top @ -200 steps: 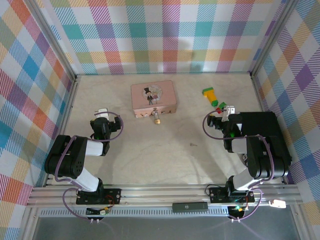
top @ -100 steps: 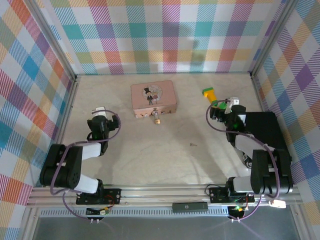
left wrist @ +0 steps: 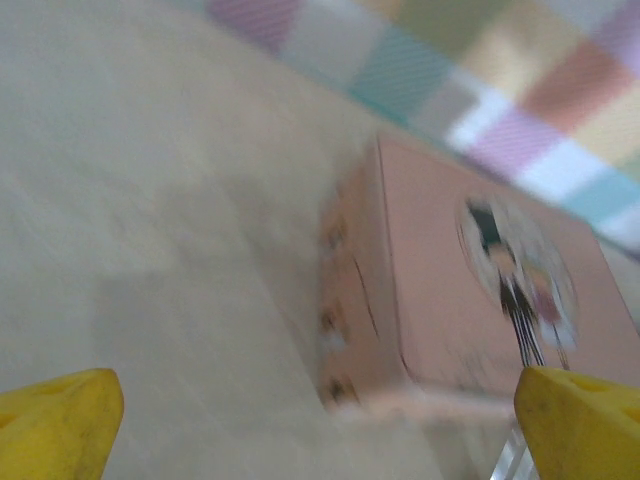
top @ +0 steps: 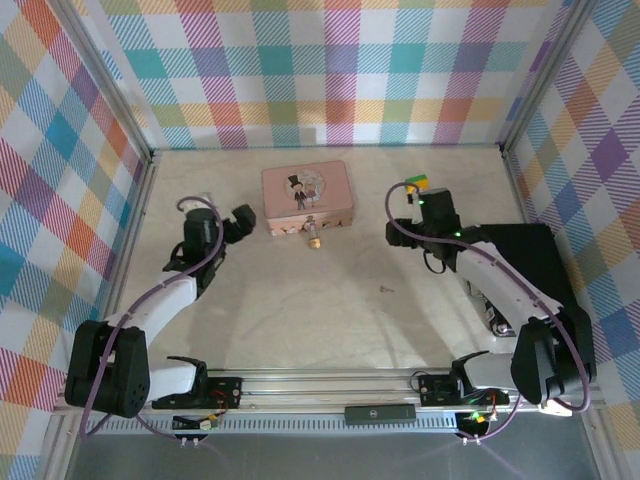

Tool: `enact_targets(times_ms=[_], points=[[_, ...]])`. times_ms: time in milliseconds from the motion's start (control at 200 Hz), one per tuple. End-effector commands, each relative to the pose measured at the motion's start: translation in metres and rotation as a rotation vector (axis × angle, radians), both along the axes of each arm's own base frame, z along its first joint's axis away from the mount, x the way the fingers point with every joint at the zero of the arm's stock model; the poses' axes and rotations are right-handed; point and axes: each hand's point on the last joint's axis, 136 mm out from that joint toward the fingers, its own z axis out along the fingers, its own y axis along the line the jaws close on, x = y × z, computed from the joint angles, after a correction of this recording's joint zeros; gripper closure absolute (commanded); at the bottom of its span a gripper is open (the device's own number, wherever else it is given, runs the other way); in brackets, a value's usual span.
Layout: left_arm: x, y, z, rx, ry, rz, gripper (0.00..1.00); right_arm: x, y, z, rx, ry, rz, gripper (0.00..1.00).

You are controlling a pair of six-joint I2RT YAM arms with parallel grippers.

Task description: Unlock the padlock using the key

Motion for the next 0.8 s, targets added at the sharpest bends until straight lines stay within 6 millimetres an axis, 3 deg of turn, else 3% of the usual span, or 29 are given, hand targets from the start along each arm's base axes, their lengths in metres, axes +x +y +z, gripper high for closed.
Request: enact_targets(times_ms=[0, 150, 325, 495, 795], points=[[-0.022, -0.046, -0.025, -0.116, 0.122, -0.07, 0.0, -0.047, 0.002, -0.035, -0.147, 0.251, 0.046, 0.37], [-0.031, -0.072, -0.019, -0.081, 0.131, -0.089, 0.0, -0.076, 0.021, -0.06, -0.257, 0.386, 0.074, 0.44], [-0.034, -0.057, -0.007, -0.104, 0.09, 0.002, 0.0, -0.094, 0.04, -0.09, -0.338, 0.458, 0.067, 0.54], [-0.041, -0.04, 0.001, -0.073, 0.055, 0.063, 0.0, -0.094, 0.04, -0.113, -0.391, 0.509, 0.013, 0.62], [-0.056, -0.023, 0.003, -0.048, 0.042, 0.106, 0.0, -0.082, 0.047, -0.123, -0.375, 0.487, -0.022, 0.73]])
